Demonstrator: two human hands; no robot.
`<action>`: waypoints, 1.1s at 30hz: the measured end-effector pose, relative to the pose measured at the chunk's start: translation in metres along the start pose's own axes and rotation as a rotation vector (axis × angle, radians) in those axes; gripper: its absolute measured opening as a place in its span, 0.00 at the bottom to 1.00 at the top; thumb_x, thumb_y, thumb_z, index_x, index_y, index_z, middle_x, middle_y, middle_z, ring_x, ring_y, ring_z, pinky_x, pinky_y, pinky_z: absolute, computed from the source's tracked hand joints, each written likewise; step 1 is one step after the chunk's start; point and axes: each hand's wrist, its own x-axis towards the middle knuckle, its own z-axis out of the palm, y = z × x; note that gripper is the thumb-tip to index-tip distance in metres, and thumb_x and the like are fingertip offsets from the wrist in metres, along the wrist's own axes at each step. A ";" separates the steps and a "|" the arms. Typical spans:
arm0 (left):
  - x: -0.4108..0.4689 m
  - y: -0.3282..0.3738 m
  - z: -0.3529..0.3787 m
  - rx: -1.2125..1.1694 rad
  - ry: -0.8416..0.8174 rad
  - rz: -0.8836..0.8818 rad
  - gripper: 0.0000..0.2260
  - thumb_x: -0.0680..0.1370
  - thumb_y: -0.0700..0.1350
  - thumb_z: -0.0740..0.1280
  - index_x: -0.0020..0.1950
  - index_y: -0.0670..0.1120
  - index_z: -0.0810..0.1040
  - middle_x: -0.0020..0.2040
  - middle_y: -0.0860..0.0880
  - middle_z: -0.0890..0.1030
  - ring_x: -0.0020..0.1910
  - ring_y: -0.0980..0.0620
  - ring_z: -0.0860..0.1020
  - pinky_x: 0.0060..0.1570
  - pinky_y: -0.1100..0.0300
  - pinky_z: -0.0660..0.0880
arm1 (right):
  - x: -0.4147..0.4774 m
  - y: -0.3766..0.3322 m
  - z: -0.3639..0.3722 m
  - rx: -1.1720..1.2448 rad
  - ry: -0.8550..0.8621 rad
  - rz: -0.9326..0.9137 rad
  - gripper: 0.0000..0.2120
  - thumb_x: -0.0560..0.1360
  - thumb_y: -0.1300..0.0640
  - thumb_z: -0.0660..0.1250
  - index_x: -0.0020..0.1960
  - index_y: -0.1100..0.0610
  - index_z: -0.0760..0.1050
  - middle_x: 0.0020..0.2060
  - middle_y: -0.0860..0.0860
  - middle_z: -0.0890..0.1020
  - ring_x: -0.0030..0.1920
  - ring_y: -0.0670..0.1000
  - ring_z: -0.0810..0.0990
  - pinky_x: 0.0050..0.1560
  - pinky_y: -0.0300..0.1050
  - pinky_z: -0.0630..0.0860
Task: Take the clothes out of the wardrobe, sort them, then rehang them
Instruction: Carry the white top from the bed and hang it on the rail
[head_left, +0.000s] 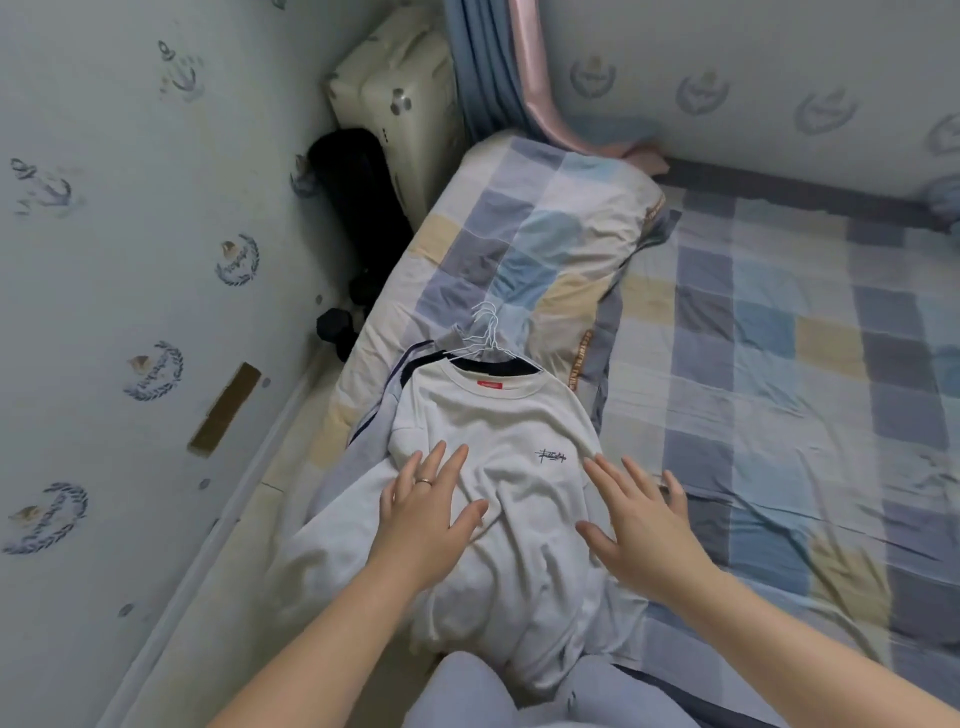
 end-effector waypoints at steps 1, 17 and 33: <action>0.013 -0.009 -0.001 0.008 -0.025 0.007 0.29 0.80 0.65 0.54 0.80 0.63 0.48 0.82 0.59 0.47 0.79 0.55 0.41 0.75 0.49 0.44 | 0.012 -0.001 0.005 -0.003 -0.015 0.026 0.34 0.79 0.36 0.51 0.79 0.43 0.41 0.79 0.41 0.46 0.79 0.49 0.41 0.75 0.60 0.38; 0.290 -0.160 0.095 0.217 -0.172 -0.018 0.29 0.80 0.61 0.58 0.80 0.58 0.54 0.82 0.52 0.52 0.80 0.48 0.47 0.75 0.46 0.48 | 0.265 0.030 0.158 -0.071 -0.114 0.146 0.35 0.78 0.39 0.55 0.79 0.46 0.44 0.79 0.43 0.49 0.79 0.51 0.46 0.74 0.62 0.44; 0.429 -0.196 0.131 0.224 0.143 -0.041 0.23 0.80 0.47 0.63 0.75 0.49 0.65 0.73 0.41 0.67 0.68 0.35 0.66 0.67 0.44 0.63 | 0.440 0.107 0.211 0.054 -0.067 0.396 0.25 0.76 0.48 0.60 0.71 0.52 0.60 0.68 0.57 0.69 0.65 0.62 0.71 0.61 0.61 0.68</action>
